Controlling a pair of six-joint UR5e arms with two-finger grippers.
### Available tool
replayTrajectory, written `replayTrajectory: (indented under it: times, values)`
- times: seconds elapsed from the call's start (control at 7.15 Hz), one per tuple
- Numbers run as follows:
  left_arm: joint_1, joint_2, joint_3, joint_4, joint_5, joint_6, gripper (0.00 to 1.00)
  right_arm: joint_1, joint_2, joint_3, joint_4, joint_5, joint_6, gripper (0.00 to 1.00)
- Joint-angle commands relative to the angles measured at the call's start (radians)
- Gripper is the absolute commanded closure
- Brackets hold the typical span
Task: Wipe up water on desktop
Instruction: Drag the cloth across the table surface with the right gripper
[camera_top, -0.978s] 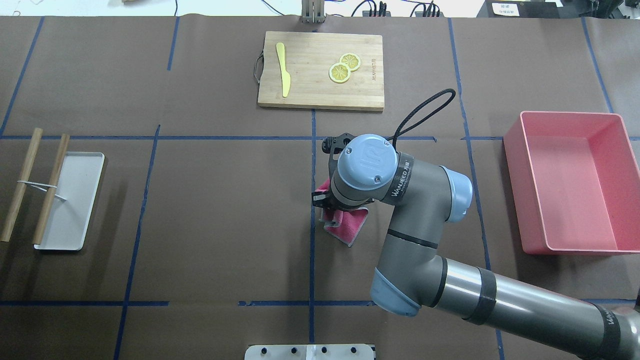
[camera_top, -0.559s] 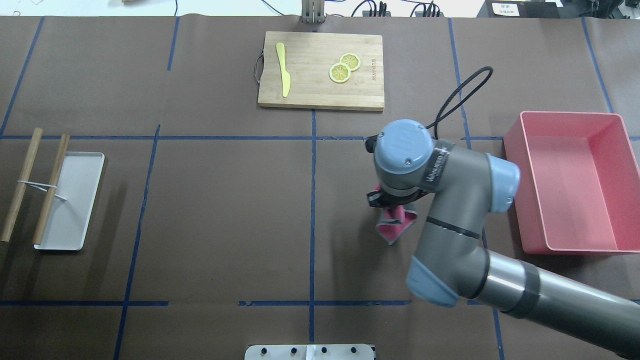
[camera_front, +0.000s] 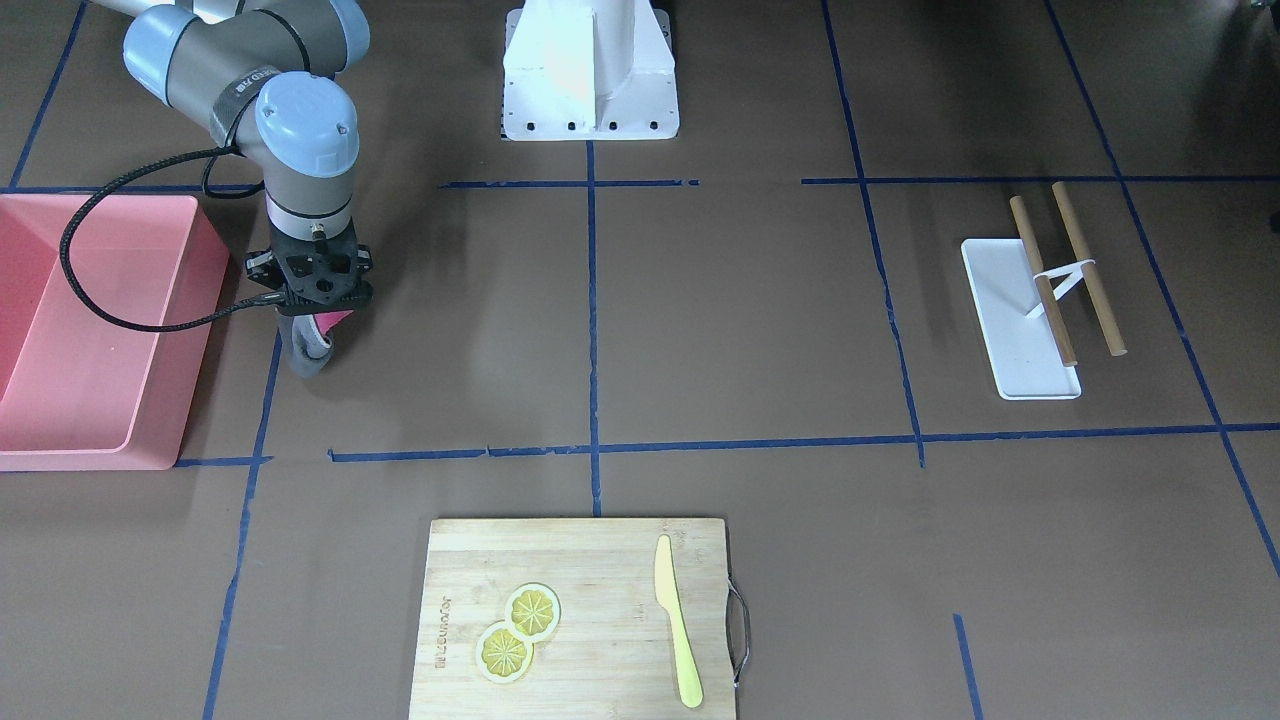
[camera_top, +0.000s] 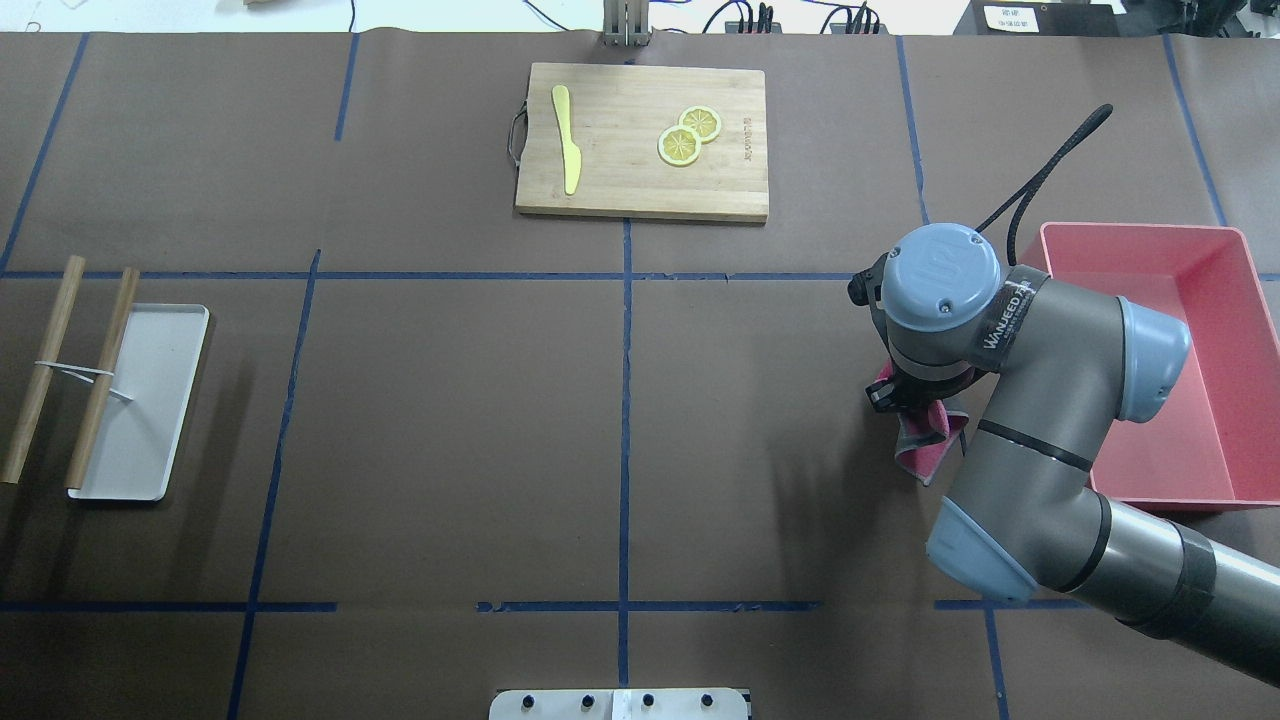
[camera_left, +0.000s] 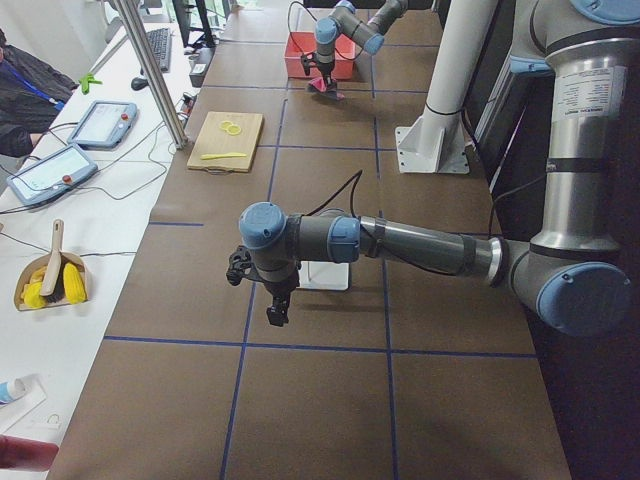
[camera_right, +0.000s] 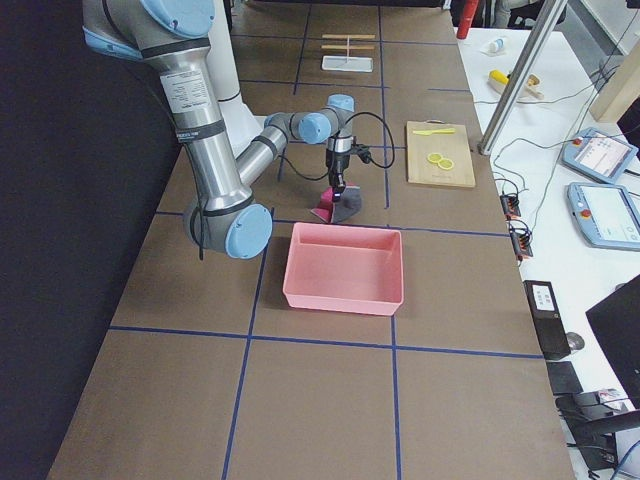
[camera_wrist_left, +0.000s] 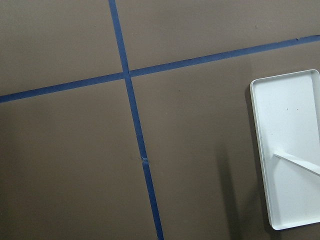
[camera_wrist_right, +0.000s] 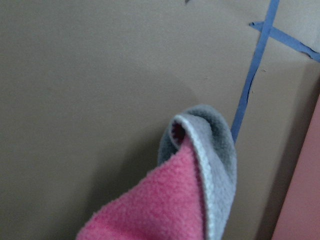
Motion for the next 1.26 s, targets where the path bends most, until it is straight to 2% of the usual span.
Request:
replayTrajectory:
  times: [0.0, 0.28, 0.42, 0.84, 0.98, 1.12]
  values:
    - [-0.003, 0.008, 0.035, -0.001, 0.002, -0.002, 0.00, -0.005, 0.051, -0.015, 0.057, 0.009, 0.068, 1.00]
    - [-0.008, 0.017, 0.074, -0.001, 0.001, 0.004, 0.00, -0.020, 0.184, -0.102, 0.143, 0.058, 0.227, 1.00]
    - [-0.017, 0.015, 0.062, -0.002, -0.001, 0.004, 0.00, -0.022, 0.248, -0.138, 0.143, 0.066, 0.260, 1.00]
    - [-0.017, 0.003, 0.062, -0.002, -0.001, 0.002, 0.00, 0.001, 0.248, -0.117, 0.163, 0.083, 0.257, 1.00]
    - [-0.017, 0.002, 0.059, -0.002, -0.001, 0.002, 0.00, 0.062, 0.229, -0.083, 0.153, 0.135, 0.248, 1.00]
    - [-0.017, 0.000, 0.059, -0.002, -0.001, 0.004, 0.00, 0.120, 0.155, -0.008, 0.152, 0.204, 0.232, 1.00]
